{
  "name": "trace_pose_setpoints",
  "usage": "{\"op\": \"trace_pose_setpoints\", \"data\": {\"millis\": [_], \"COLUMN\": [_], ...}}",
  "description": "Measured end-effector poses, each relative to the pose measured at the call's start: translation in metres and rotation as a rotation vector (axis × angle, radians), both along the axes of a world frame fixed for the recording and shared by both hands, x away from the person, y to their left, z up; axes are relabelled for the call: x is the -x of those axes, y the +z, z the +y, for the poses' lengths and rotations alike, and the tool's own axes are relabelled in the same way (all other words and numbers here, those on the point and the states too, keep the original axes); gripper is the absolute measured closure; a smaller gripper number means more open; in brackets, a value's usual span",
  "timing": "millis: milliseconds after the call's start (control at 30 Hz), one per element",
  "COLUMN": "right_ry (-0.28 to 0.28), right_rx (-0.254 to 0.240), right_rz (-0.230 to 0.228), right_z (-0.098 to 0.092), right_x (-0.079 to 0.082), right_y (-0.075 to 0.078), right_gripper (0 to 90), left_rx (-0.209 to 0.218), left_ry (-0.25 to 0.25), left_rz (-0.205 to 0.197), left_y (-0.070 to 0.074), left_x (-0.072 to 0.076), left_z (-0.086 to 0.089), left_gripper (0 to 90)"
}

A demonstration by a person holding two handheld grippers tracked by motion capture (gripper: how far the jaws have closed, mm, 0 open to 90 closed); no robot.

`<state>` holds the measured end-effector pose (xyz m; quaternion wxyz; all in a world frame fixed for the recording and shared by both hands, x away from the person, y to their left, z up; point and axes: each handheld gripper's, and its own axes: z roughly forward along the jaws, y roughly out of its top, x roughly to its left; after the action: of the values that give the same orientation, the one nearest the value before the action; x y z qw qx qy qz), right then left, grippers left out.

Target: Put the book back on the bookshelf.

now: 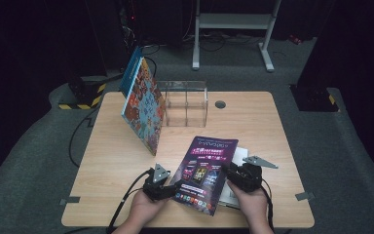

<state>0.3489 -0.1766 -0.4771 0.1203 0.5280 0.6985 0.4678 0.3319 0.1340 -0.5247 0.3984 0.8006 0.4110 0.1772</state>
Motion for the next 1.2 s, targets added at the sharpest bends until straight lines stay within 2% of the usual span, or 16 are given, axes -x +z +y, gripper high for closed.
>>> {"op": "trace_pose_setpoints", "data": {"millis": [233,333,533,600,667,800,900,1033,1067,1200], "right_ry": [0.005,0.001,0.01,0.014,0.021,0.031,0.042,0.052,0.055,0.069], "right_rx": [-0.011,-0.042,-0.095,-0.106,-0.117,-0.16,-0.159,-0.194,-0.196,-0.193], "right_rz": [-0.008,-0.028,-0.09,-0.104,-0.116,-0.116,-0.132,-0.127,-0.13,-0.154], "right_z": [0.001,0.003,0.013,0.016,0.018,0.02,0.023,0.025,0.025,0.028], "right_x": [0.006,0.009,0.018,0.02,0.023,0.025,0.027,0.027,0.027,0.029], "right_y": [0.005,0.009,0.02,0.023,0.026,0.029,0.031,0.033,0.034,0.036], "right_gripper": [66.9,70.6,76.9,78.0,79.3,81.7,82.4,83.6,83.9,84.5], "left_rx": [-0.001,0.036,0.037,0.056,0.053,0.079,0.07,0.07,0.067,0.085], "left_ry": [-0.007,-0.008,-0.014,-0.007,-0.016,-0.012,-0.02,-0.011,-0.01,-0.009], "left_rz": [-0.008,0.021,0.0,0.006,-0.006,-0.007,-0.021,-0.045,-0.057,-0.051], "left_y": [0.0,0.0,0.001,0.001,0.002,0.003,0.004,0.007,0.008,0.01], "left_x": [0.0,-0.001,0.001,0.001,0.001,0.003,0.004,0.004,0.004,0.003], "left_z": [0.001,0.003,0.005,0.006,0.008,0.01,0.013,0.017,0.018,0.023], "left_gripper": [41.5,39.6,38.1,37.6,37.4,37.2,36.4,37.1,37.2,37.4]}}
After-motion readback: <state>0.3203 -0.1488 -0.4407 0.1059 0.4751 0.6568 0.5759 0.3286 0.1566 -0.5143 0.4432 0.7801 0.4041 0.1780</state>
